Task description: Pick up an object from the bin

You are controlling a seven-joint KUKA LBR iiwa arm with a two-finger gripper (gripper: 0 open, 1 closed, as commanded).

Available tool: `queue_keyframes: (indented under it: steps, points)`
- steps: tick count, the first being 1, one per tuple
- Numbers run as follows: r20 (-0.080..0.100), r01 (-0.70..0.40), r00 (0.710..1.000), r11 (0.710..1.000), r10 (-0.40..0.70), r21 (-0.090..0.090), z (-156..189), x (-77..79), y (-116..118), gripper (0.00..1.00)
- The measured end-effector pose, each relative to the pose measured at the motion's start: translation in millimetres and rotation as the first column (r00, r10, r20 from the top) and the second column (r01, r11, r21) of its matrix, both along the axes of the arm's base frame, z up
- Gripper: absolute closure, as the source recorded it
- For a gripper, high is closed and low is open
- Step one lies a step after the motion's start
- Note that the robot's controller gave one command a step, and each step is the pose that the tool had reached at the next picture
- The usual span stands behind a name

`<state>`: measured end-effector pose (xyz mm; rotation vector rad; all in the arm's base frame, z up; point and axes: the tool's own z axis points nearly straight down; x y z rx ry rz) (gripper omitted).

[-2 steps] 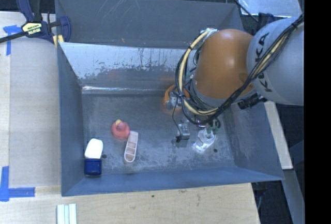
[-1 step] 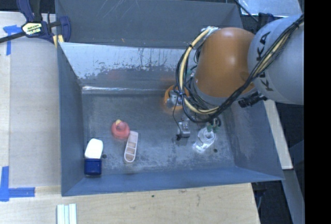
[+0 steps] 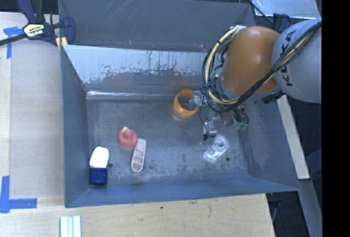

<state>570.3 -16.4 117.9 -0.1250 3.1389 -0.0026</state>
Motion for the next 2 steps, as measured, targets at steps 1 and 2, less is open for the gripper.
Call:
queue_keyframes:
  steps: [1, 2]
  points:
    - [0.005, 0.047, 0.999, 0.999, -0.047, 0.001, 21, -30.3, -18, 0.00]
    - [0.007, 0.202, 0.979, 0.979, -0.202, 0.003, -7, 29.2, 38, 0.00]
